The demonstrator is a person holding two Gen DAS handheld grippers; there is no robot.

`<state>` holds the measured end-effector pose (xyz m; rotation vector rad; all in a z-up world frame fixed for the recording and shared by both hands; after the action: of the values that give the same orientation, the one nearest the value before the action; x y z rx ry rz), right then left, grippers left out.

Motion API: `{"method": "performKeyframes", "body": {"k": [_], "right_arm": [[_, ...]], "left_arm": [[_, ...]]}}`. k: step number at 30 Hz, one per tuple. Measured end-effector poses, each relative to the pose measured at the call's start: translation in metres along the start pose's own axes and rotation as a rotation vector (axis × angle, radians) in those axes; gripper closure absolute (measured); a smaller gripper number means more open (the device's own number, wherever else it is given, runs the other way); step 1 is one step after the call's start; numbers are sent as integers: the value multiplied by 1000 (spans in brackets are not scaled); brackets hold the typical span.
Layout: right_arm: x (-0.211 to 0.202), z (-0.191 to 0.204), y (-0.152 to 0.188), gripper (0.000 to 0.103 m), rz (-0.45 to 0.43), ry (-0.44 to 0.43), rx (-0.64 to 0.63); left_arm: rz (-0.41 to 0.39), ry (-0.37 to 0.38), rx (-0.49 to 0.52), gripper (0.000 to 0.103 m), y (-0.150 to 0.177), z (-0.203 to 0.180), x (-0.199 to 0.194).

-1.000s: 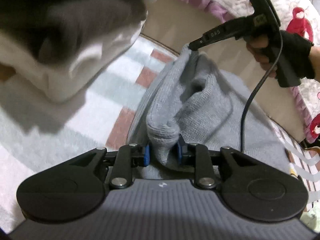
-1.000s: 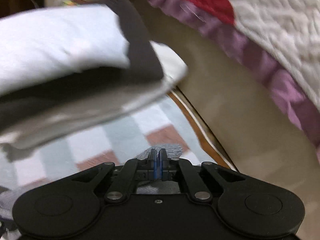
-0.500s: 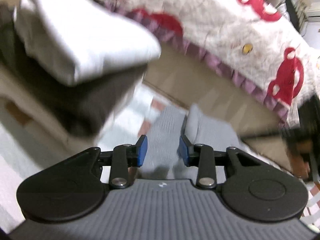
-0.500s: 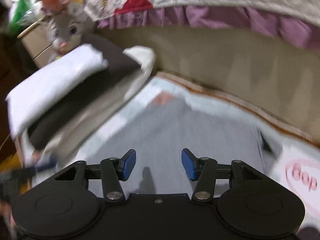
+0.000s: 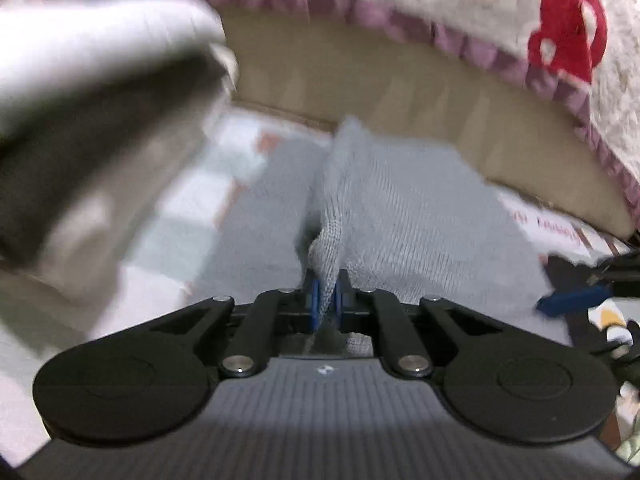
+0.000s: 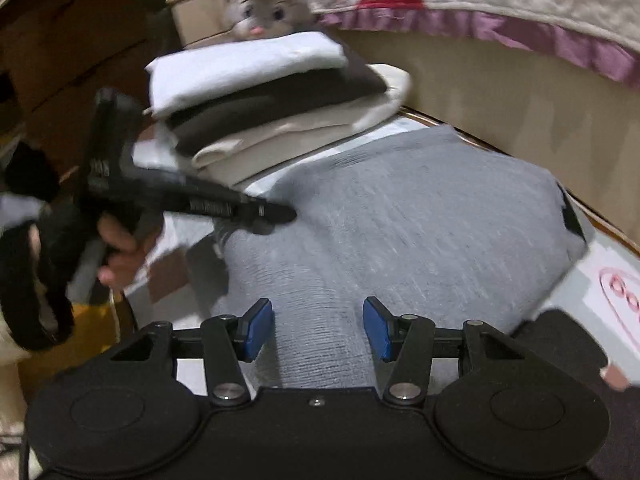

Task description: Fold clothes

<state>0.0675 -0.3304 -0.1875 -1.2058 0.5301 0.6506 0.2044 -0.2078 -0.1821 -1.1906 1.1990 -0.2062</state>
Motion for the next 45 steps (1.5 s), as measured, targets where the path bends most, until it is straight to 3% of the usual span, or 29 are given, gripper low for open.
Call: {"method": "performKeyframes", "body": {"k": [2, 4, 7, 9, 15, 18, 20, 23, 25, 28, 32, 34, 37, 39, 41, 43, 45], "right_arm": [[1, 3, -1, 47, 11, -36, 5], [4, 5, 2, 47, 34, -79, 30], [16, 14, 15, 47, 101, -114, 2], [26, 16, 23, 47, 134, -91, -31], [14, 15, 22, 44, 207, -135, -17], [-8, -5, 11, 45, 199, -199, 185], [-25, -26, 13, 45, 137, -214, 340], [-33, -54, 28, 35, 58, -164, 518], [-22, -70, 44, 35, 58, -122, 636], [1, -66, 57, 34, 37, -221, 785], [30, -62, 73, 23, 8, -354, 983], [41, -54, 71, 21, 12, -370, 989], [47, -39, 57, 50, 84, -304, 898], [37, -44, 48, 58, 85, -349, 1031], [27, -45, 38, 59, 101, -345, 1055], [24, -40, 29, 59, 128, -317, 1025], [23, -36, 23, 59, 149, -299, 1007]], "left_arm": [[-20, -49, -60, 96, -2, 15, -28], [18, -85, -139, 96, 19, 32, -45], [125, -134, -155, 96, 61, 42, -30], [141, -167, -142, 95, 73, 45, -23], [143, -132, -213, 91, 71, 50, -16], [150, -132, -218, 90, 70, 53, -17], [153, -125, -237, 89, 72, 54, -22], [152, -115, -256, 87, 72, 57, -21], [151, -110, -267, 87, 72, 58, -19], [150, -111, -267, 87, 71, 57, -18], [139, -120, -250, 85, 68, 59, -13], [132, -129, -233, 85, 65, 58, -8], [134, -140, -234, 82, 63, 54, -12], [140, -129, -253, 78, 64, 50, -22], [168, -133, -312, 69, 67, 51, -35], [174, -104, -464, 66, 71, 56, -50], [180, -15, -692, 60, 83, 60, -61]]}}
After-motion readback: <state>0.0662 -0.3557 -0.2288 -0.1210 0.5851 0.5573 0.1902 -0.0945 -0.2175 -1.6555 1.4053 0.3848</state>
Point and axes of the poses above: each gripper's, at about its wrist camera, not at the fingertips, and x roughly the way its jaws point, z to its left, y to its underside, the point moved 7 cm from there along x, roughly the way its jaws point, and after that the axes turned 9 degrees about x, right-handed, at the moved point
